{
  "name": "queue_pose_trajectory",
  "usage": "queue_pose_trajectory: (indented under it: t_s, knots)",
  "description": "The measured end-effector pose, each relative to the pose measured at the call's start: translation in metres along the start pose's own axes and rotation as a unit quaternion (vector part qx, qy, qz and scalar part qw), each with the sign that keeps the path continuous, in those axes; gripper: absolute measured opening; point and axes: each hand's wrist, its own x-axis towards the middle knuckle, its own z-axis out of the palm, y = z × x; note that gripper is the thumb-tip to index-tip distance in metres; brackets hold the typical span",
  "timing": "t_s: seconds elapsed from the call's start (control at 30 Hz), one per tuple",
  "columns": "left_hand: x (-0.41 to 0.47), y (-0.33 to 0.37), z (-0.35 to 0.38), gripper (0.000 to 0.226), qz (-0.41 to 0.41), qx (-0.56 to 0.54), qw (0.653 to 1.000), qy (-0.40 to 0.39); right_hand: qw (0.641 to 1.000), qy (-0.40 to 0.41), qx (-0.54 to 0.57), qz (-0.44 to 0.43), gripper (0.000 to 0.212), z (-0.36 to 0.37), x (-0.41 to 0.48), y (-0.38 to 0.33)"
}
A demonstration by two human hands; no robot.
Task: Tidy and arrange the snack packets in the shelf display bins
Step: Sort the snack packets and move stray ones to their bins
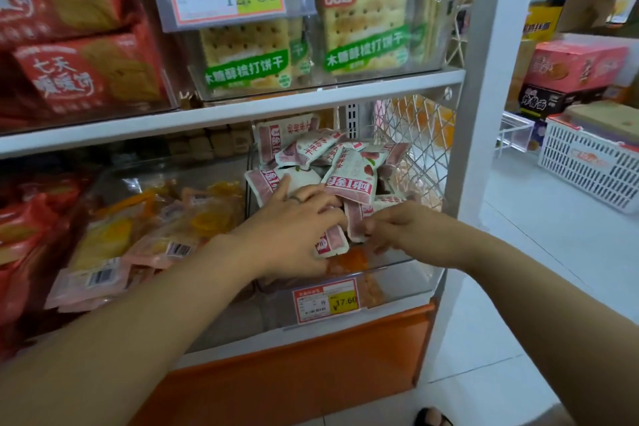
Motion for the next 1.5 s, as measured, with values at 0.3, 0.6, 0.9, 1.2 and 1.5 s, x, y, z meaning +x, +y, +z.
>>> queue_pose_trajectory:
  t_s: [0.3,0.6,0.9,1.2,1.5]
  knots:
    - [-0.012,-0.029,-0.013,0.045,-0.009,0.006,1.0,-0.001,0.995,0.079,0.056,-0.03,0.023,-0.001,0.008,0.008]
    - [-0.012,-0.032,-0.017,0.062,-0.03,-0.022,0.997,-0.062,0.998,0.01,-0.039,-0.043,0.024,0.008,0.026,0.005]
    - [-0.021,-0.033,-0.002,0.073,-0.049,-0.114,0.992,-0.005,0.965,-0.152,-0.208,-0.043,0.036,0.014,0.057,0.01]
    - [-0.021,-0.032,0.004,0.075,-0.046,-0.136,0.99,0.016,0.939,-0.236,-0.248,0.048,0.081,0.014,0.074,0.0]
    - [-0.02,-0.033,0.008,0.076,-0.038,-0.128,0.991,0.028,0.967,-0.252,-0.008,0.031,0.063,0.017,0.071,-0.01]
